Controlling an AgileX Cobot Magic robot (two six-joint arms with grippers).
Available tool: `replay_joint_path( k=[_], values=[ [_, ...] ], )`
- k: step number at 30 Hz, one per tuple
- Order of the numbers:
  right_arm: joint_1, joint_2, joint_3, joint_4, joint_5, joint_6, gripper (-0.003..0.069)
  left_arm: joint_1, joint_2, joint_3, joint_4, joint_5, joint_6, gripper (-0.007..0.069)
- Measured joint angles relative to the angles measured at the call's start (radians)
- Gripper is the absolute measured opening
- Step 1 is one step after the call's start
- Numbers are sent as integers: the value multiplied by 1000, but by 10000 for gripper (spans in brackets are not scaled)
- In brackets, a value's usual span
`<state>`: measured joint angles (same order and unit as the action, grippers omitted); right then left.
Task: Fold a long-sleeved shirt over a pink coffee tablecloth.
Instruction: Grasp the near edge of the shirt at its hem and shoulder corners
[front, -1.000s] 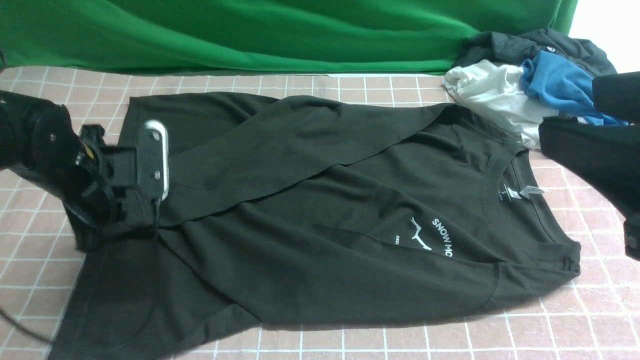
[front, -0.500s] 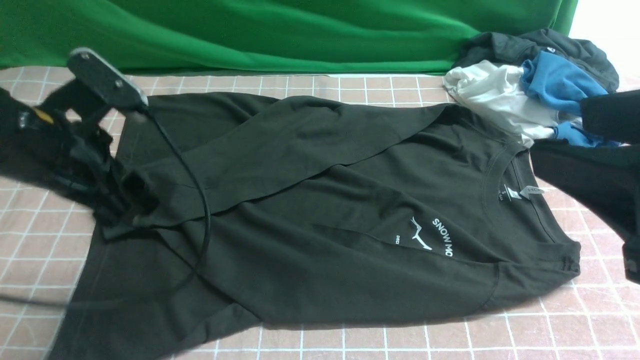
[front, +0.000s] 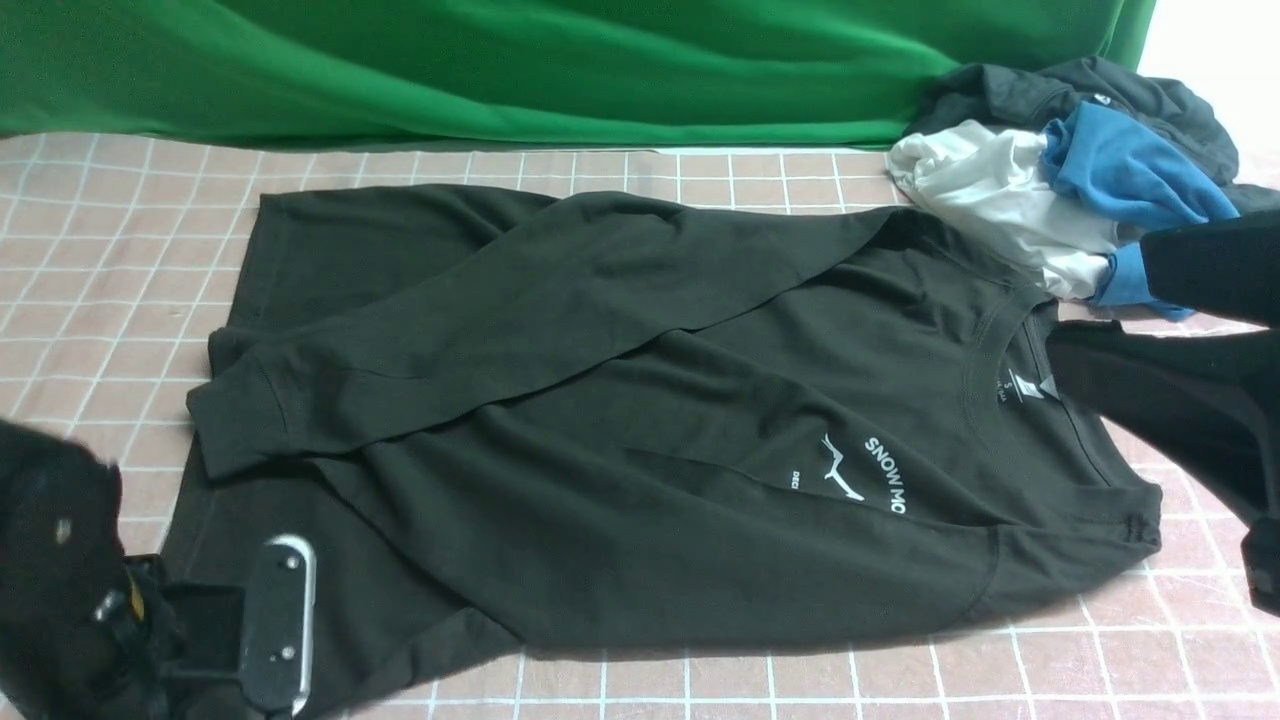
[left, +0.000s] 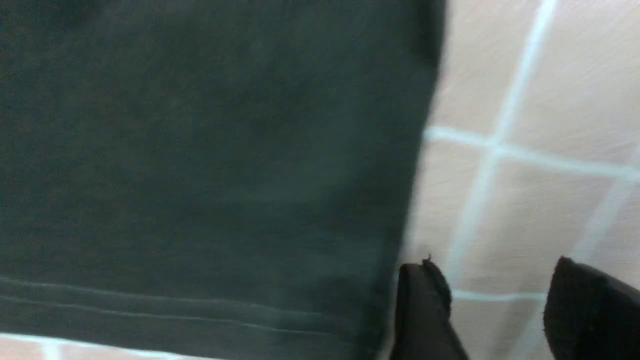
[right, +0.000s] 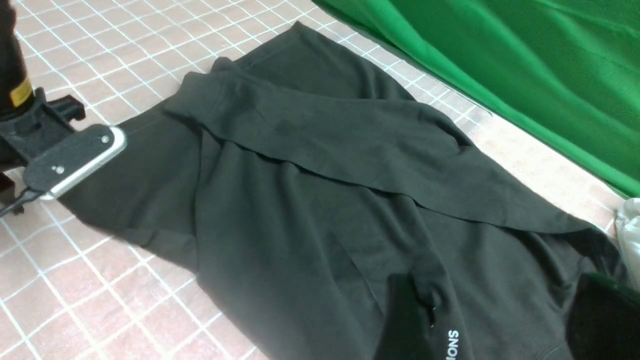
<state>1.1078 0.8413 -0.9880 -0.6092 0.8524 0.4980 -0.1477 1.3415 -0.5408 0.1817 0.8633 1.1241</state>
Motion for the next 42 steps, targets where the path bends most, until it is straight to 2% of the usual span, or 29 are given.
replay_joint_path(
  k=[6, 8, 21, 26, 31, 35, 39, 40, 42],
  values=[
    [0, 0, 0, 1, -12, -8, 410, 0, 21, 16, 29, -208, -31, 396],
    [0, 0, 0, 1, -19, -8, 410, 0, 45, 17, 28, -221, -42, 397],
    [0, 46, 0, 7, 5, -5, 410, 0, 87, -1, 21, -166, 25, 397],
    [0, 121, 0, 9, 13, -5, 410, 0, 87, 1, 35, -95, 79, 397],
    [0, 173, 0, 10, 5, -5, 410, 0, 85, 5, 48, -117, 58, 391],
    [0, 203, 0, 12, 0, -5, 410, 0, 83, 8, 73, -158, -2, 338],
    [0, 217, 0, 13, -2, -5, 410, 0, 82, 8, 111, -220, -32, 197],
    [0, 217, 0, 13, -2, -5, 410, 0, 82, 8, 112, -221, -33, 197],
    [0, 218, 0, 14, -2, -5, 409, 0, 85, 8, 136, -255, -33, 106]
  ],
)
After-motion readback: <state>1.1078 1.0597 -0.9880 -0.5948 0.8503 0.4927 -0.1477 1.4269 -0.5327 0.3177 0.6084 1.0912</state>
